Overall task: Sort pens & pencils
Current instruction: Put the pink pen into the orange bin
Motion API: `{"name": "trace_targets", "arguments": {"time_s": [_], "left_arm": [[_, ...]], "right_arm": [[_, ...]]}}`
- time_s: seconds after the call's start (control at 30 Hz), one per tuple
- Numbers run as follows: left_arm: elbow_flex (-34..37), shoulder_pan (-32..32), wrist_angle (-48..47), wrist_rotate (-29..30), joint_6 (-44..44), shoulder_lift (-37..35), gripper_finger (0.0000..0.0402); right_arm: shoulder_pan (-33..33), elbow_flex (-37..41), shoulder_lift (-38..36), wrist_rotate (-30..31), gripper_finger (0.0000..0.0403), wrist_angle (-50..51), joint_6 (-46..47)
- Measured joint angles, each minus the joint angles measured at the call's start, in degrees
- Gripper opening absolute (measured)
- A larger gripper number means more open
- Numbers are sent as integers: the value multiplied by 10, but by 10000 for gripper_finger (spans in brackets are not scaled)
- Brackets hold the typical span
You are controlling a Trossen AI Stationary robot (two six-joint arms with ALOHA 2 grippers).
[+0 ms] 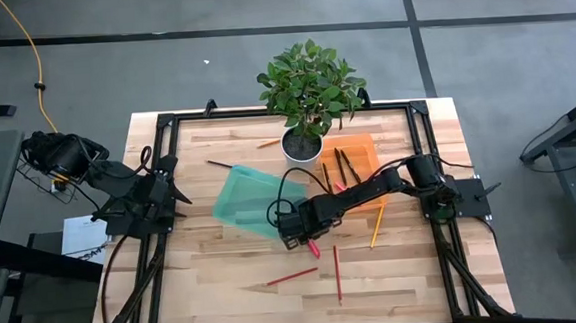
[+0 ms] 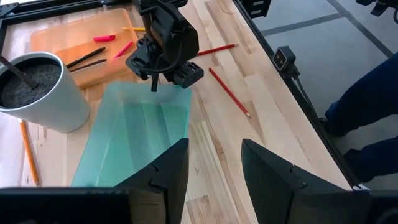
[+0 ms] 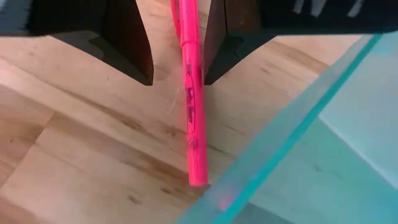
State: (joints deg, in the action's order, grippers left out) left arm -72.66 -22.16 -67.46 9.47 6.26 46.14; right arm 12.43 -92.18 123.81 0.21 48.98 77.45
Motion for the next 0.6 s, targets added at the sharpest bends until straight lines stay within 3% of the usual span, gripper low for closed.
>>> {"name": "trace_targets", "arguments": {"time_s": [0.33, 0.6], "left_arm": [[0, 0, 0, 0, 0, 0, 133], [0, 0, 0, 0, 0, 0, 133]], "right_arm": [[1, 0, 0, -2, 131, 4, -5], [1, 0, 0, -4, 82, 10, -10]]}}
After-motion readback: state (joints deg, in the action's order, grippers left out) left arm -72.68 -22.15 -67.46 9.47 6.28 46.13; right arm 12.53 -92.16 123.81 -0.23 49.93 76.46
